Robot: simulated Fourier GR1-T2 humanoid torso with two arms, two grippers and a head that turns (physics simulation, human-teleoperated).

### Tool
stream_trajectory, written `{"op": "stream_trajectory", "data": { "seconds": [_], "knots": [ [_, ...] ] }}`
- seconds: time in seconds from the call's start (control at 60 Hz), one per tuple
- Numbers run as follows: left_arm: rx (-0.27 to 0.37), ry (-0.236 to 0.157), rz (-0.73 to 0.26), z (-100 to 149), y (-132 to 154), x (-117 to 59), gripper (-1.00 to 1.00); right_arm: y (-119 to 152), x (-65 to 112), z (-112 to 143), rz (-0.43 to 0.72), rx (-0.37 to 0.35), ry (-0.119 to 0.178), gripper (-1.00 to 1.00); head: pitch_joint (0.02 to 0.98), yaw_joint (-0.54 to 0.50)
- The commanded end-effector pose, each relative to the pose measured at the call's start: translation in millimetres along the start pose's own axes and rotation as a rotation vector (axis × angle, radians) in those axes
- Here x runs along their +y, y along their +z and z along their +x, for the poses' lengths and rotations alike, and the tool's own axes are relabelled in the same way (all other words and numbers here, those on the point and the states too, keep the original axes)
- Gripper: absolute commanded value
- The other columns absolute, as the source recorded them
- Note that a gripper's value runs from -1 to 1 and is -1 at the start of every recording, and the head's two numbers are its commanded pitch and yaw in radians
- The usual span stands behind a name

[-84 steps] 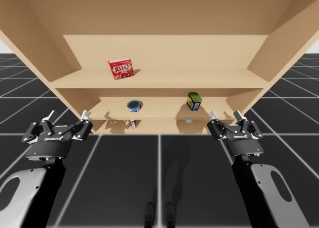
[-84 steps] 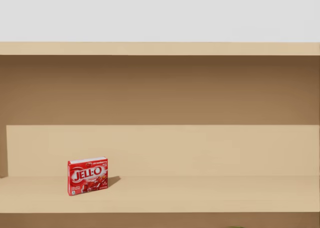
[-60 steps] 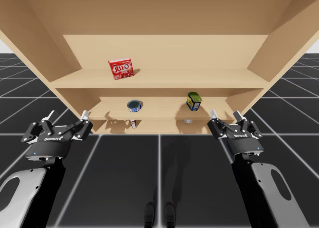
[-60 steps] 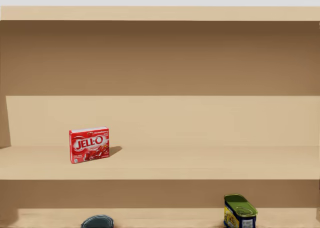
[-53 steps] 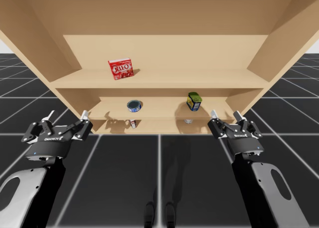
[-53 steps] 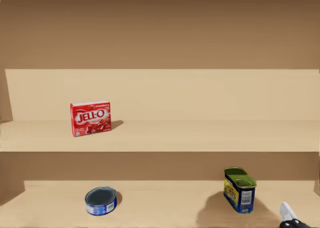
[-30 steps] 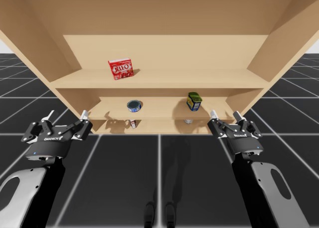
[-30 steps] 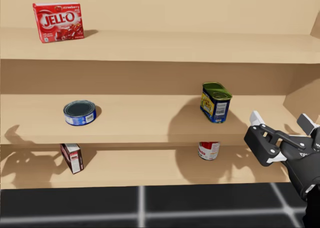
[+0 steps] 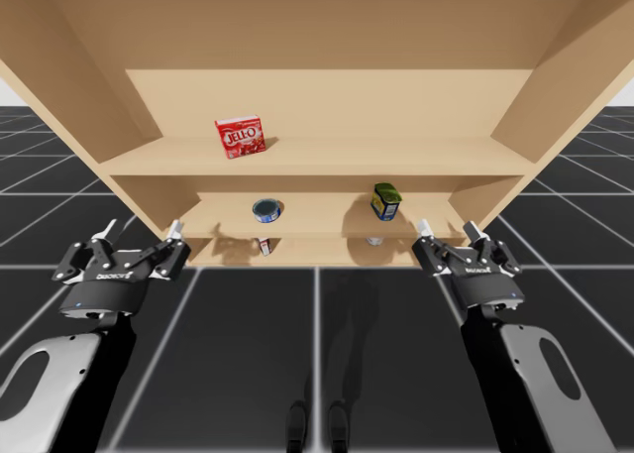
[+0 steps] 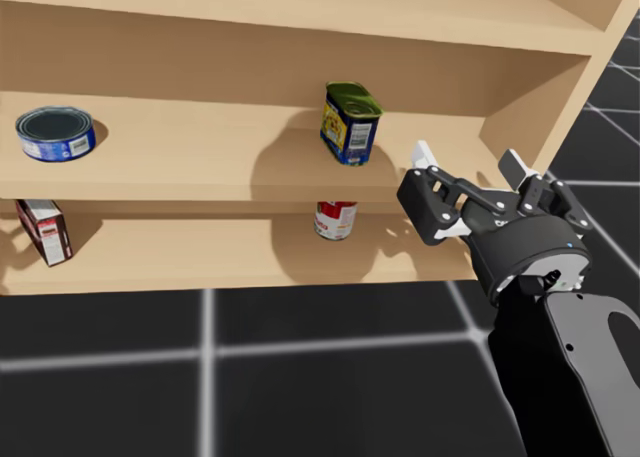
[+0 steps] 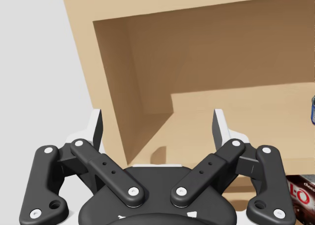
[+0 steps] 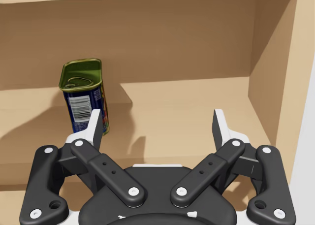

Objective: Find the tomato soup can on the shelf and bring it to me.

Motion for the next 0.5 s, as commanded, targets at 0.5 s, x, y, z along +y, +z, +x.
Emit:
{"op": "stream_trajectory", "data": {
  "seconds": [0.5],
  "knots": [
    [0.000,0.019,-0.013,0,2,-1.3,-1.00,45,40.7,-34,0.101,0.111,0.060,-1.00,0.721,-0.24]
  ]
}}
